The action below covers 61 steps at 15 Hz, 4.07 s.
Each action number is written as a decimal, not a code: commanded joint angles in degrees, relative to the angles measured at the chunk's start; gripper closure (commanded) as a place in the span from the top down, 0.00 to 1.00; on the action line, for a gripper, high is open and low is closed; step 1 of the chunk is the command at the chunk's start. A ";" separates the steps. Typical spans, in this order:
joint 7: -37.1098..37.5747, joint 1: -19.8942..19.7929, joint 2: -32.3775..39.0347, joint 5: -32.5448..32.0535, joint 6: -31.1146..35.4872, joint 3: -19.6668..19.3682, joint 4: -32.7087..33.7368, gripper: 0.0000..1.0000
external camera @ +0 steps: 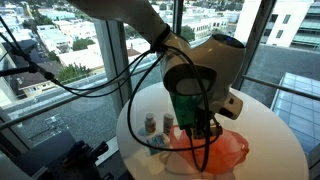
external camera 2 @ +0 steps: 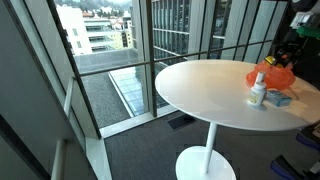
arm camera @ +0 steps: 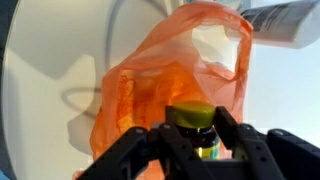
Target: Remove the yellow and brown bottle from the plastic bag and put it on the table
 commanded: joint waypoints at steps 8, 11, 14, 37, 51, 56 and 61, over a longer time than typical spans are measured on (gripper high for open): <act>0.34 2.84 -14.77 -4.53 -2.58 -1.11 -12.98 0.19; -0.13 4.06 -18.07 -5.61 -4.73 -0.54 -15.10 0.19; -0.73 5.69 -20.46 -5.88 -6.85 0.01 -16.13 0.19; 0.85 12.88 -17.19 -9.08 -5.78 5.74 -13.79 0.19; -0.26 18.17 -4.88 -9.52 -6.49 10.94 -7.52 0.19; -0.48 17.57 -2.21 -9.81 -6.27 10.43 -7.90 0.19; 0.19 16.98 -0.96 -11.81 -5.39 9.27 -8.27 0.19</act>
